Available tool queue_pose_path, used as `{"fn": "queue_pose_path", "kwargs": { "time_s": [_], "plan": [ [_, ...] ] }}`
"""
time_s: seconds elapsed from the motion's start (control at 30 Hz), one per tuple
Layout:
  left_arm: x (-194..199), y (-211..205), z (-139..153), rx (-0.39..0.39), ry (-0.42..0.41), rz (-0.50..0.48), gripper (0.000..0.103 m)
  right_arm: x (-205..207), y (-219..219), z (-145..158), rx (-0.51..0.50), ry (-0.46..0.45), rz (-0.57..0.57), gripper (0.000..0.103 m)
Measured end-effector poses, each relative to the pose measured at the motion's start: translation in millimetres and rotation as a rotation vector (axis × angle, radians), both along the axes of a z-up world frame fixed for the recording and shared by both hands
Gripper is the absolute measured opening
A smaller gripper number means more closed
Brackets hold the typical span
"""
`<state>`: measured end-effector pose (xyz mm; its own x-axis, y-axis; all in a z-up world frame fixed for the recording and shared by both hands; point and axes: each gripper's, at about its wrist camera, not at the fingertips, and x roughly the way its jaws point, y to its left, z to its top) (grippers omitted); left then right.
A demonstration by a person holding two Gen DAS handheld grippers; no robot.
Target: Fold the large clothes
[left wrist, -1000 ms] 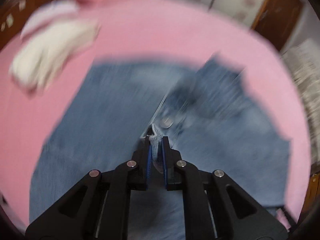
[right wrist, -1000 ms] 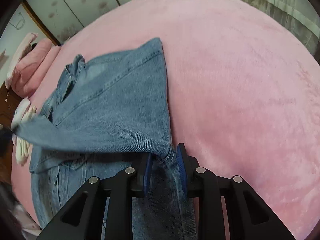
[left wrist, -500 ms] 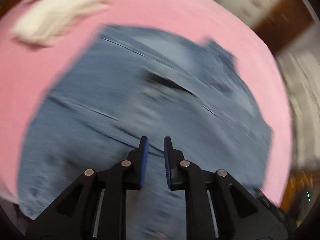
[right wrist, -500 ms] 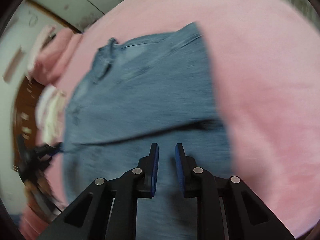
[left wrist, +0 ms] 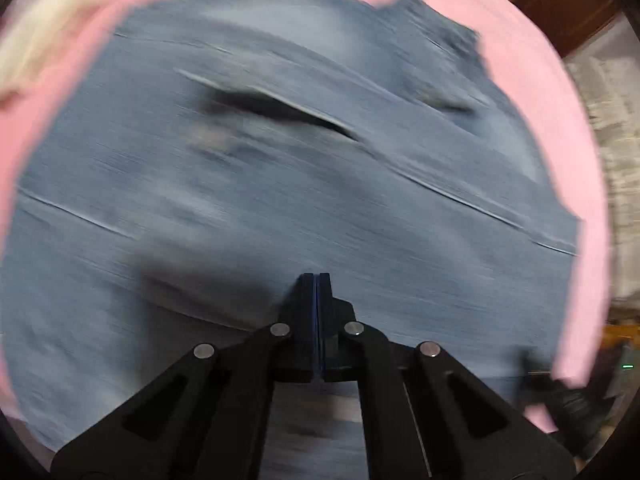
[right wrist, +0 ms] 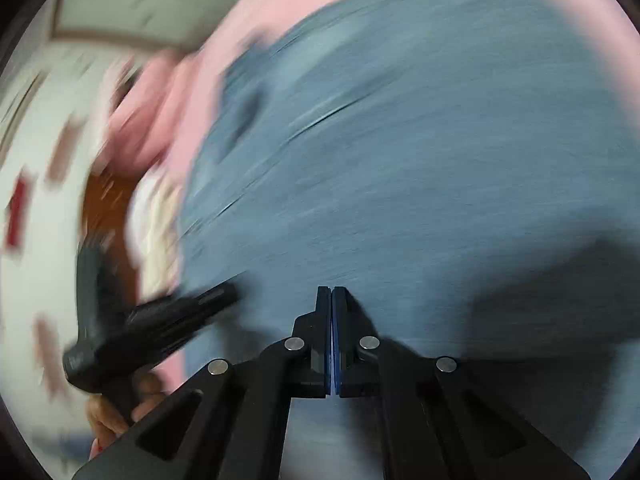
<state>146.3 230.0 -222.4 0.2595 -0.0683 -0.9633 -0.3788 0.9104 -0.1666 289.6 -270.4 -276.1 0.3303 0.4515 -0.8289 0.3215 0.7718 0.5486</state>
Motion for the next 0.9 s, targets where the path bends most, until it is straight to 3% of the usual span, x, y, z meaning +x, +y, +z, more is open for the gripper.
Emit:
{"fn": "queue_pose_path", "kwargs": {
  "time_s": [0.03,0.07,0.13,0.2,0.23,0.3,0.37,0.47,0.53,0.6,0.67,0.7,0.77,0.8,0.83,0.9],
  "plan": [
    [-4.6,16.4,-3.0,0.023,0.004,0.013,0.001,-9.3,-24.7,2.6,-0.052,0.005,-0.054,0.000],
    [-7.7,30.5,-6.4,-0.046,-0.013,0.019,0.001,-17.9,-46.0,5.5,-0.072,0.006,-0.098,0.000],
    [-11.6,38.5,-8.5,-0.094,-0.024,0.042,0.001,-27.3,-69.2,17.6,-0.108,-0.015,-0.167,0.000],
    [-9.6,28.1,-5.4,-0.018,0.000,0.023,0.001,-23.1,-65.0,35.7,-0.363,0.002,-0.191,0.001],
    [-6.6,16.6,-0.3,0.024,0.007,0.013,0.001,-21.9,-58.2,44.0,-0.373,-0.049,-0.184,0.001],
    [-3.2,-3.3,12.9,0.018,-0.023,-0.017,0.001,-17.5,-32.5,61.4,-0.300,-0.185,-0.165,0.001],
    [1.2,-27.7,22.0,-0.122,-0.066,-0.054,0.001,-6.6,-1.2,66.2,-0.211,-0.261,-0.098,0.001],
    [9.6,-55.7,16.2,-0.313,-0.061,-0.074,0.001,25.9,64.8,42.8,0.030,-0.214,0.078,0.001],
    [15.6,-62.6,7.7,-0.337,-0.042,-0.055,0.001,40.3,98.3,14.5,0.153,-0.136,0.151,0.001],
    [26.1,-50.1,1.1,-0.298,-0.043,-0.016,0.001,52.3,106.9,-2.4,0.141,-0.082,0.183,0.001],
    [33.9,-19.8,0.0,-0.170,-0.076,0.008,0.001,60.9,89.9,-6.8,0.135,-0.103,0.163,0.000],
    [34.3,-6.1,1.0,-0.110,-0.091,0.008,0.001,63.0,70.8,-7.5,0.116,-0.111,0.128,0.000],
    [31.4,20.3,-0.3,0.077,-0.090,0.015,0.001,63.6,11.6,-6.0,-0.038,-0.114,0.018,0.000],
    [30.2,34.3,-3.4,0.109,-0.080,0.025,0.001,61.6,-10.7,-5.8,-0.061,-0.115,-0.028,0.000],
    [28.7,54.4,-9.7,0.007,-0.086,0.027,0.001,58.3,-41.8,-5.0,-0.069,-0.110,-0.094,0.000],
    [24.3,69.7,-11.4,-0.087,-0.092,0.067,0.001,56.4,-73.3,3.4,-0.186,-0.085,-0.160,0.000]
  ]
}}
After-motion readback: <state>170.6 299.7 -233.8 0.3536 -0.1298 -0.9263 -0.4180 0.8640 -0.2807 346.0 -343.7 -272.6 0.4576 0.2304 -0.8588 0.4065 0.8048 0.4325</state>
